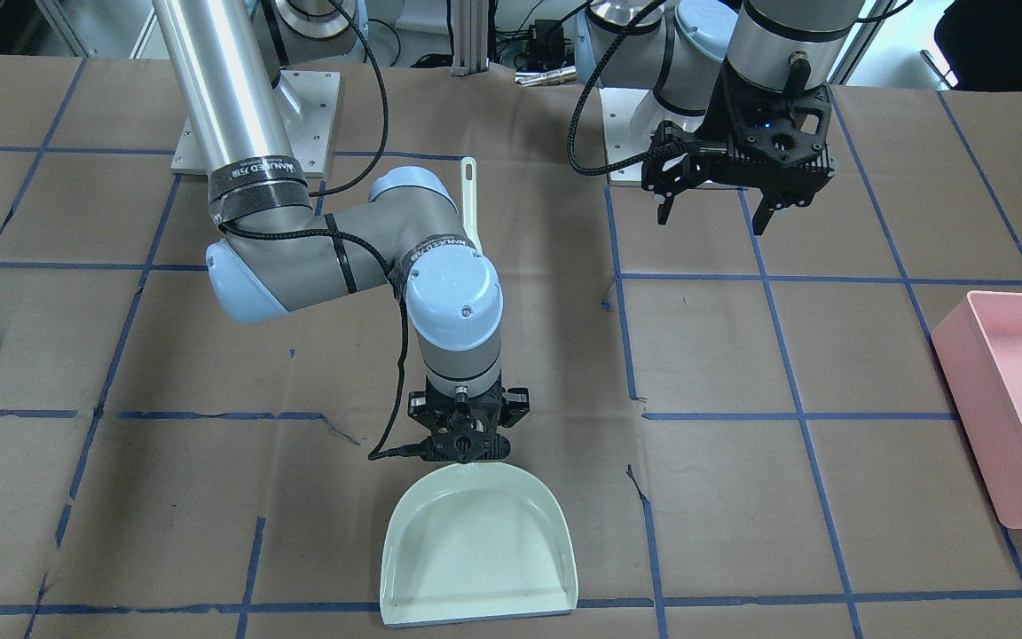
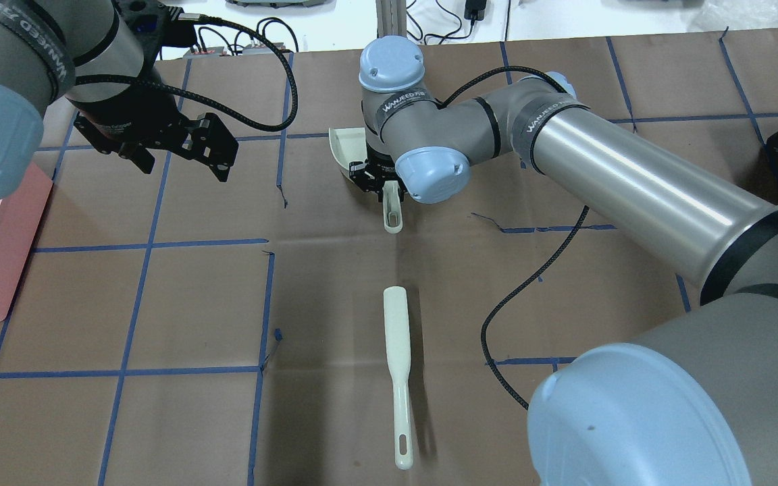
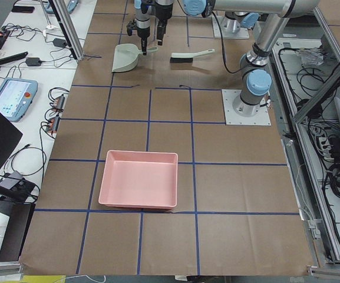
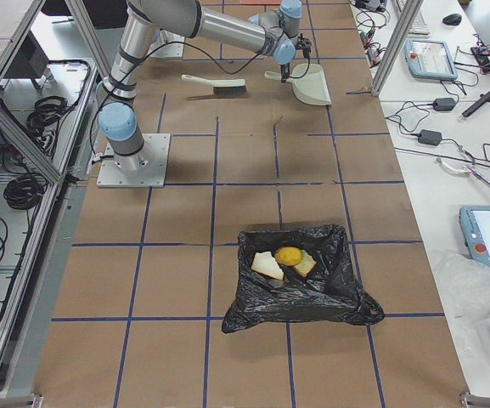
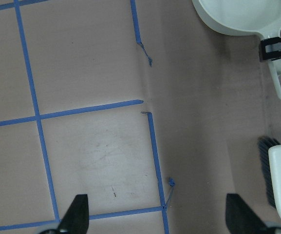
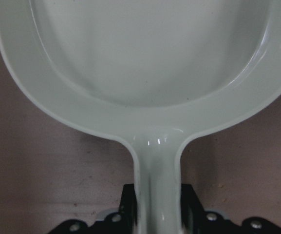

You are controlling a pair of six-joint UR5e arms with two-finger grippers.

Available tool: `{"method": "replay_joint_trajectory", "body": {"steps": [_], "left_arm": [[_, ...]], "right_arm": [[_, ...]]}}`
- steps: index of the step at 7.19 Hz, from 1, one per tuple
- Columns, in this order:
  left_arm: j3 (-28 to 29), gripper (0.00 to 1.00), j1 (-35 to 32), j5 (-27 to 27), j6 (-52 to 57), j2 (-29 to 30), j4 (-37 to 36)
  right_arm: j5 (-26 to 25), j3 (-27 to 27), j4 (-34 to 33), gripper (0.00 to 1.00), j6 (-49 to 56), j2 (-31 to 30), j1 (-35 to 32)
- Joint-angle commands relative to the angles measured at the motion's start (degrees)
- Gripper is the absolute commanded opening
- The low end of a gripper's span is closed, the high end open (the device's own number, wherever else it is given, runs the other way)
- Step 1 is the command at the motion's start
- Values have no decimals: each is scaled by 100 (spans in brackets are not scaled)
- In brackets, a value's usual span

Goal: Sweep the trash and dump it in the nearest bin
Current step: 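Carry the empty dustpan back and lower it onto the table with the right gripper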

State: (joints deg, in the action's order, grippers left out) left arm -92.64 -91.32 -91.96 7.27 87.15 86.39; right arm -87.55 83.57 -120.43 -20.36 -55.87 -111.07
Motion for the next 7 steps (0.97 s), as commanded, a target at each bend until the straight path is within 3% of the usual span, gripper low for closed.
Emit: {"method": "replay_joint_trajectory", "body": {"steps": [1,3,4,5,7], "left_arm": [[0,100,-9,3,-7,4,0],[0,100,-9,-15,28,4,0],[9,100,-9,-6,29,4,0],[9,100,0,-6,29,-5,0],[0,100,-26,-14,2,47,0]], "right_arm": [[80,-25,55,100,32,-72,76],[11,-121,788,100,302,-518,112],[-112,-26,1385,100,975,-878,242],[-496,-16,1913,100,1338,-1151,479],[-517,272,2320,100,1833,-1932,1049]]}}
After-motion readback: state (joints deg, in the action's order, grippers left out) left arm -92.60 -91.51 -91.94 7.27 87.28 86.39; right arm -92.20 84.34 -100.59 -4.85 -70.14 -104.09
